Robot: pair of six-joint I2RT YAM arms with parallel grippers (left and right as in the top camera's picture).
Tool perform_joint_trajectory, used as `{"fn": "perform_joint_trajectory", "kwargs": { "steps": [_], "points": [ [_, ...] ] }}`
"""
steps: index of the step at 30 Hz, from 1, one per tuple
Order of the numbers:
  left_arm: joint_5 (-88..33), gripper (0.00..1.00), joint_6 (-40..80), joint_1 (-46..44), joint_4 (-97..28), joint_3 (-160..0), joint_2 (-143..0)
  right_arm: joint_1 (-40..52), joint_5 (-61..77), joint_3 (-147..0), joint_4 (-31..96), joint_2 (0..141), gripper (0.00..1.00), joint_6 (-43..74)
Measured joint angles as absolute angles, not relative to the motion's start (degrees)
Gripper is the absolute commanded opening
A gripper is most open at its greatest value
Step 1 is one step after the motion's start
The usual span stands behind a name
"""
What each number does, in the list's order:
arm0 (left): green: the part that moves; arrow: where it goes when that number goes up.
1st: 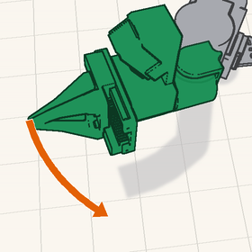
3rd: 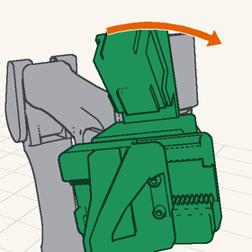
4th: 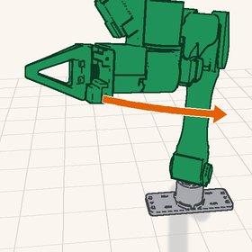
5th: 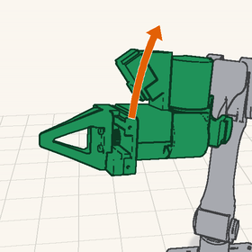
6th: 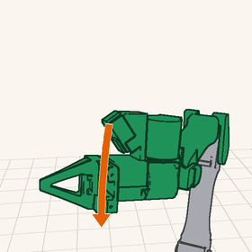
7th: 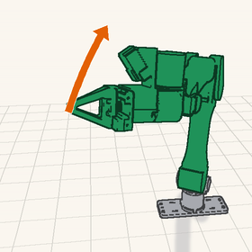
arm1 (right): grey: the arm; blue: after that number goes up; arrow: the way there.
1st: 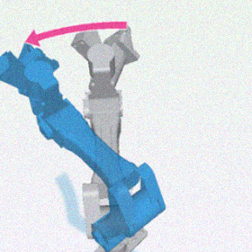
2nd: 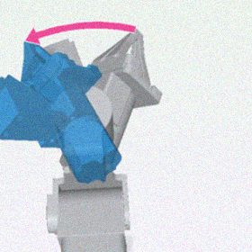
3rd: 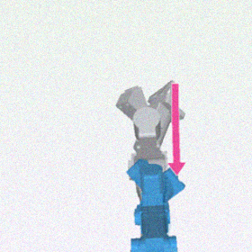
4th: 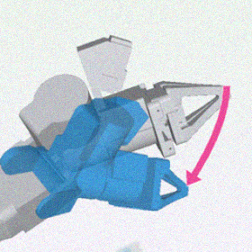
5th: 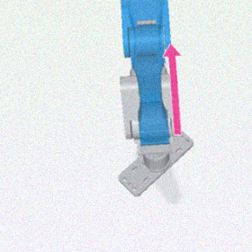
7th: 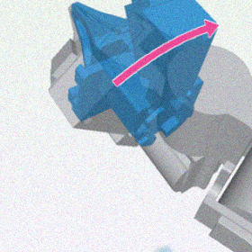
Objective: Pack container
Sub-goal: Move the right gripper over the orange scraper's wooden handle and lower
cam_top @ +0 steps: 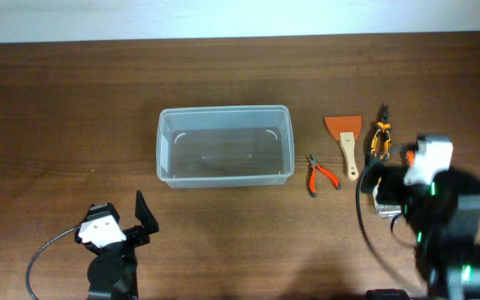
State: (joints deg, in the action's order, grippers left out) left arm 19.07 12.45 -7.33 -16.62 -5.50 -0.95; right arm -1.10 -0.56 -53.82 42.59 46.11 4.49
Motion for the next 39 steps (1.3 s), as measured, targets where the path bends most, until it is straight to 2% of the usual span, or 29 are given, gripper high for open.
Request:
{"fn": "perform_joint_trajectory", "kwargs": {
  "steps": [5, 7, 11, 12, 15, 18, 21, 36, 39],
  "points": [
    [19.1, 0.99, 12.4, -7.3, -16.6, -5.5, -1.0, -1.1, -0.4, -71.9, 58.8, 67.8, 0.99, 4.5],
    [19.1, 0.99, 12.4, -7.3, -16.6, -5.5, -1.0, -1.1, 0.4, -77.1, 60.1, 77.1, 0.99, 4.5],
    [19.1, 0.99, 12.4, -7.3, -16.6, -5.5, -1.0, -1.1, 2.5, -78.9, 60.9, 86.7, 0.98, 4.5],
    [19.1, 0.99, 12.4, -7.3, -16.6, -5.5, -1.0, -1.1, 2.9, -78.9, 61.3, 89.6, 0.90, 4.4],
    [19.1, 0.99, 12.4, -7.3, -16.6, -5.5, -1.0, -1.1, 3.3, -78.9, 60.8, 95.6, 0.80, 2.9],
    [19.1, 0.99, 12.4, -7.3, -16.6, -5.5, -1.0, -1.1, 3.0, -78.9, 59.5, 99.5, 0.71, 2.1],
    [19.1, 0.99, 12.4, -7.3, -16.6, -5.5, -1.0, -1.1, 2.6, -78.9, 58.2, 102.6, 0.69, -0.1],
    [19.1, 0.99, 12.4, -7.3, -16.6, -5.5, -1.0, -1.1, 0.3, -78.9, 53.7, 104.9, 0.70, -2.2],
    [19.1, 0.99, 12.4, -7.3, -16.6, -5.5, -1.0, -1.1, 0.2, -78.9, 53.7, 104.9, 0.77, -2.2]
  ]
}}
